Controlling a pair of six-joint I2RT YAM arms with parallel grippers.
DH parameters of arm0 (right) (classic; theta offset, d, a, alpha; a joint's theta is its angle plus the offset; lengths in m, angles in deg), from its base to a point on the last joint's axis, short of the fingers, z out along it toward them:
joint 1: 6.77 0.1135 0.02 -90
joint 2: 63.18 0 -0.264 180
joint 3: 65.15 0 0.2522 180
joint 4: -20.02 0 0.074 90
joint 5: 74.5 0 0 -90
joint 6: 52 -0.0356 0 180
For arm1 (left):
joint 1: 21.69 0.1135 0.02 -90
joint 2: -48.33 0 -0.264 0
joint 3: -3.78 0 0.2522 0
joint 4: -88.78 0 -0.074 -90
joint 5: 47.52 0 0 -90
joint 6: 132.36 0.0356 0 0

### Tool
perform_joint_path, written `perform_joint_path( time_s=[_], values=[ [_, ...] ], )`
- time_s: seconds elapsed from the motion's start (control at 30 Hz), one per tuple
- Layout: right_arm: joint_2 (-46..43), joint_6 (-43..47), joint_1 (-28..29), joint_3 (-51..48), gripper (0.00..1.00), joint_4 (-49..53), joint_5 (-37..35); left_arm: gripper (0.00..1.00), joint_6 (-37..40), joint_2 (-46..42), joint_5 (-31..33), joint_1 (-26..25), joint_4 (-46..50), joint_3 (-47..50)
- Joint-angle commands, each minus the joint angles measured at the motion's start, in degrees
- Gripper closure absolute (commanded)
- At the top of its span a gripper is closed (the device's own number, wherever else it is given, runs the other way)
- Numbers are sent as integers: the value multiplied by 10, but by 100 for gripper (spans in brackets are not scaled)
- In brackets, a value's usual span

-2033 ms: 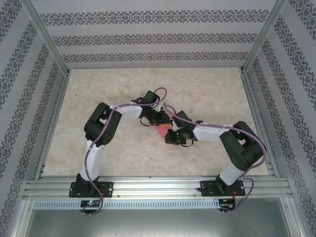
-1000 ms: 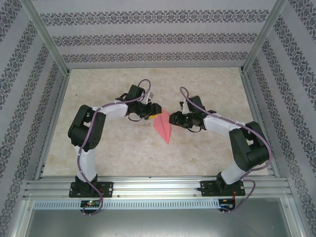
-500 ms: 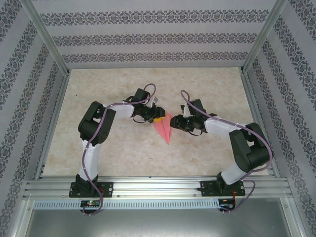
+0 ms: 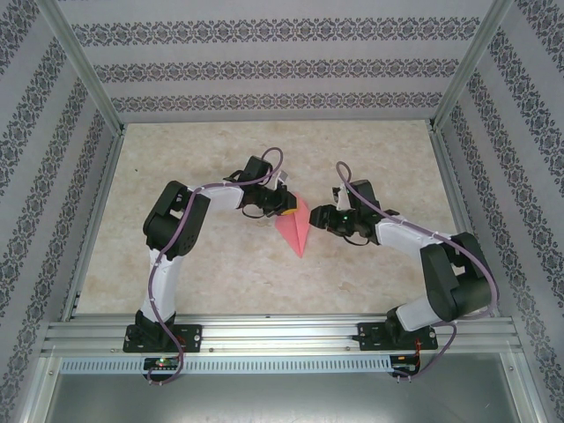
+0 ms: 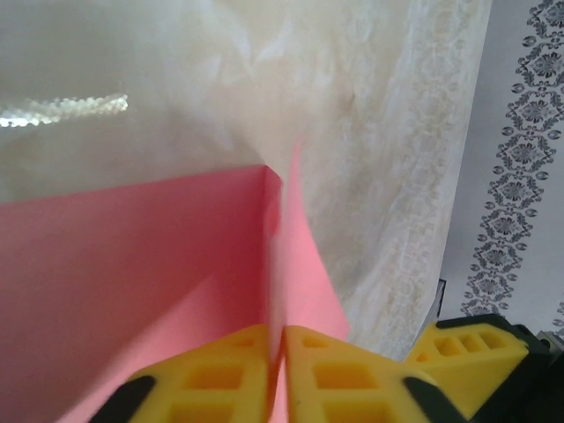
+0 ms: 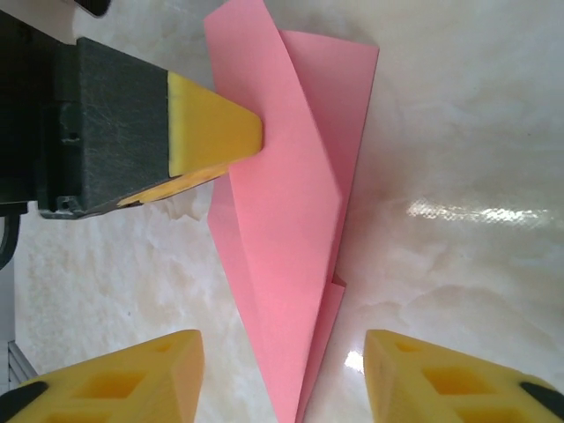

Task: Fold a paper plane with a square sheet of paper (fold left side to right side)
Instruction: Turn over the paper at the center of the table.

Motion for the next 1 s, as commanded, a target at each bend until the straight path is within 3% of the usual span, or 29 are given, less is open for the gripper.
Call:
perform_joint_path(
  time_s=[0.0,0.27,0.53,0.97],
  values=[
    [-30,-32,-16,-25,41,-79,44,93,18,-44,-6,-3,-23,-9],
    [-77,-99,-52,-66,2,-201,137,95,30,-145,15,4,9,-19],
    [-117,-166,-50,-80,2,-342,241,94,0,-208,-1,5,-12,-34],
    [-91,-218,6,-43,2,-360,245,92,-84,-247,-51,5,-124,-6]
  ],
)
